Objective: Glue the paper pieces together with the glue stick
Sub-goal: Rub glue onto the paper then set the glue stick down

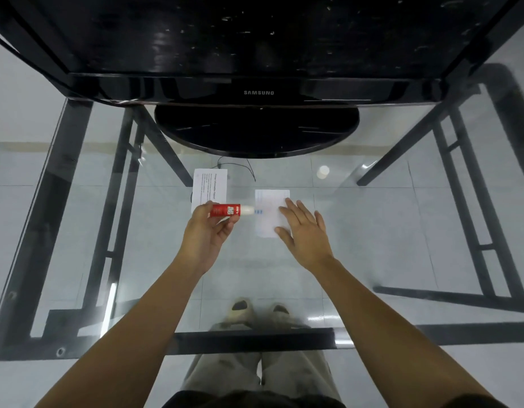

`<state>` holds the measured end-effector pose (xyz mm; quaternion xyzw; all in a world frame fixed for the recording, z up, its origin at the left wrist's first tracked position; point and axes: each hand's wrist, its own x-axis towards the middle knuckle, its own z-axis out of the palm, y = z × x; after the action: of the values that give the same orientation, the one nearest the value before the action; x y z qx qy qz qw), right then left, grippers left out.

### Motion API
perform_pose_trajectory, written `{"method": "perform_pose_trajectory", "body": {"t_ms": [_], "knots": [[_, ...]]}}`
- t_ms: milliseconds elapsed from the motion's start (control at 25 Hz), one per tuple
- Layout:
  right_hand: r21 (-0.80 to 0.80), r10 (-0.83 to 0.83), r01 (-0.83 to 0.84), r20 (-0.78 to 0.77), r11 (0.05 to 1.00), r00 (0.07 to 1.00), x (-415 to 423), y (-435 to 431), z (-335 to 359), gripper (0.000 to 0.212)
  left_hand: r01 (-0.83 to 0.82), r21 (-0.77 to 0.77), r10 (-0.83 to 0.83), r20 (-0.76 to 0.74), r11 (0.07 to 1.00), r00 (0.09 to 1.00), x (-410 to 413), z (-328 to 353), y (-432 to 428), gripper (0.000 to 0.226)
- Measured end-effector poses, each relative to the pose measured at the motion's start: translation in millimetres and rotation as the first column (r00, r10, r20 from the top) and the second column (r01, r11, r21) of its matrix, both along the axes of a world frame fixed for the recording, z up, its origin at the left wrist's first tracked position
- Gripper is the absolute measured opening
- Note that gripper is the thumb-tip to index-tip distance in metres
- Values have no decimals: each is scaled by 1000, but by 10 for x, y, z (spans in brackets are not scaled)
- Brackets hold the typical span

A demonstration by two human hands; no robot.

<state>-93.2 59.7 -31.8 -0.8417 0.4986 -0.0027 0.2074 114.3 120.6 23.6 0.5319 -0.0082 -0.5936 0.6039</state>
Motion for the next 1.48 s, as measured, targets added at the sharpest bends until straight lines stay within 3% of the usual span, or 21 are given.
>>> {"method": "perform_pose_trajectory", "body": {"t_ms": [160, 280, 360, 440, 560, 720, 1040, 1200, 1360, 1480], "knots": [[-34, 20, -20, -5, 999, 1000, -80, 25, -80, 56, 65, -60, -59, 91, 996, 994, -38, -11, -73, 36], [-80, 24, -27, -35, 996, 999, -94, 44, -132, 58, 250, -33, -225, 337, 968, 914, -84, -21, -116, 19], [-84, 16, -18, -26, 996, 1000, -84, 30, -151, 59, 420, 98, -394, 583, 902, 710, -102, -14, -145, 17], [-85, 15, -16, -14, 996, 1000, -84, 28, -167, 59, 514, 198, -478, 725, 835, 497, -111, 7, -162, 19], [-92, 12, -11, 0, 996, 1000, -85, 26, -183, 59, 587, 218, -493, 792, 779, 361, -107, 47, -185, 27], [-103, 4, -2, 23, 995, 1000, -78, 22, -183, 60, 666, 312, -491, 866, 678, 94, -95, 61, -235, 23], [-117, -4, 9, 43, 993, 999, -67, 17, -199, 60, 751, 379, -480, 872, 540, -95, -94, 65, -297, 26], [-115, -3, 10, 57, 993, 998, -76, 18, -199, 60, 707, 354, -421, 903, 613, -87, -67, 96, -342, 19], [-107, -2, 6, 43, 994, 999, -67, 16, -193, 63, 776, 398, -484, 864, 488, -139, -150, 71, -296, 26], [-103, 2, 2, 36, 995, 999, -69, 11, -195, 61, 739, 391, -474, 874, 549, -111, -100, 77, -381, 22]]}}
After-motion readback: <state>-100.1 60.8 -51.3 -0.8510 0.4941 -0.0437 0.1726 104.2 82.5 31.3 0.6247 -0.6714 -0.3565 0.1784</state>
